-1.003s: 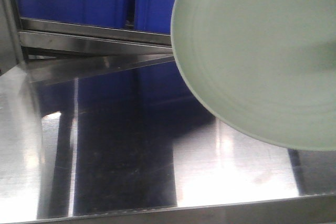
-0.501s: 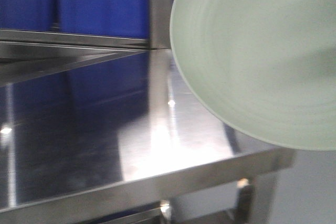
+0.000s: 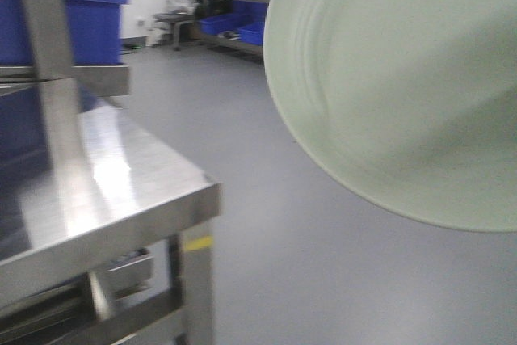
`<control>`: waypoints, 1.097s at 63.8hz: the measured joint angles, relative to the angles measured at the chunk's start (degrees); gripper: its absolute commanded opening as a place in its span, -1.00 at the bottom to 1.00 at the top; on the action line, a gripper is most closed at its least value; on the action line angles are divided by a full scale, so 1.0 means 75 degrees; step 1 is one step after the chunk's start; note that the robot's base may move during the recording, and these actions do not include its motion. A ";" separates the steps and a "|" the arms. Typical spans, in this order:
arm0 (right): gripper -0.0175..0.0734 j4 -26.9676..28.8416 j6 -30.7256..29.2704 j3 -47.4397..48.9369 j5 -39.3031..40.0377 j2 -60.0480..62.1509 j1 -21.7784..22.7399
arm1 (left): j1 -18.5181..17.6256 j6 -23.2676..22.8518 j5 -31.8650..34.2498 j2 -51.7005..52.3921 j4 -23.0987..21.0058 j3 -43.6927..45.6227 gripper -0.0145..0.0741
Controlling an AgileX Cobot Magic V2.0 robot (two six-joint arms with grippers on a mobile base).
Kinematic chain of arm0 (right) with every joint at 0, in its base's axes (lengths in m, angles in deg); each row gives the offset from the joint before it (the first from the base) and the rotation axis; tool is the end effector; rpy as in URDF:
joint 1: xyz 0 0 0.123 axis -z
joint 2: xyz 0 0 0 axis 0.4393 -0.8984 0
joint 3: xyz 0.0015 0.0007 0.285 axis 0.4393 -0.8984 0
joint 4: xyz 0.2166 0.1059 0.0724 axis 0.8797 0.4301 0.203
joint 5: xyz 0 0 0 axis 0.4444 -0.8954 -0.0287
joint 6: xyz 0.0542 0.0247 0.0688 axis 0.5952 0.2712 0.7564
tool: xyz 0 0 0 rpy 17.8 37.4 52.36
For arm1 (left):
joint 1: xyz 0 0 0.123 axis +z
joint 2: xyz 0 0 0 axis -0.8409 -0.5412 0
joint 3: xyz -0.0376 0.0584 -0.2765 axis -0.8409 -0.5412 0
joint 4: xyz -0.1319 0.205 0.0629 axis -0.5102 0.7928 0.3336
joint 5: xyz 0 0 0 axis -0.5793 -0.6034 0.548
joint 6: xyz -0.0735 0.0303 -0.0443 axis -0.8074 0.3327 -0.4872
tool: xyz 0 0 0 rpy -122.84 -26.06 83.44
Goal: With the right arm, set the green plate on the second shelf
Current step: 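Drive the base toward the blue-bin shelf carrying the plate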
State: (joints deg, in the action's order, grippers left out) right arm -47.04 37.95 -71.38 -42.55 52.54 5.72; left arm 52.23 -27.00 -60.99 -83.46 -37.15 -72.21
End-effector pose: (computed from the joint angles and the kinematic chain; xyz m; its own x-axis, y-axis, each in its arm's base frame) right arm 0.1104 0.0347 0.2714 -0.2305 0.1356 -0.9636 -0.2462 0.9499 0.1926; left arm 0.0561 -0.0050 0.2083 0.0396 -0.1376 -0.9897 0.0943 0.9866 -0.1334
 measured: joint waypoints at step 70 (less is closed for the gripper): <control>-0.50 0.0000 0.0016 0.0000 0.0000 0.0000 0.0000 | 0.0000 0.0000 0.0000 0.0000 0.0000 0.0000 -0.38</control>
State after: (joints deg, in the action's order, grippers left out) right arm -47.04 38.07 -71.38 -42.55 52.54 5.72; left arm 52.23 -27.00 -60.99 -83.46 -37.15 -72.21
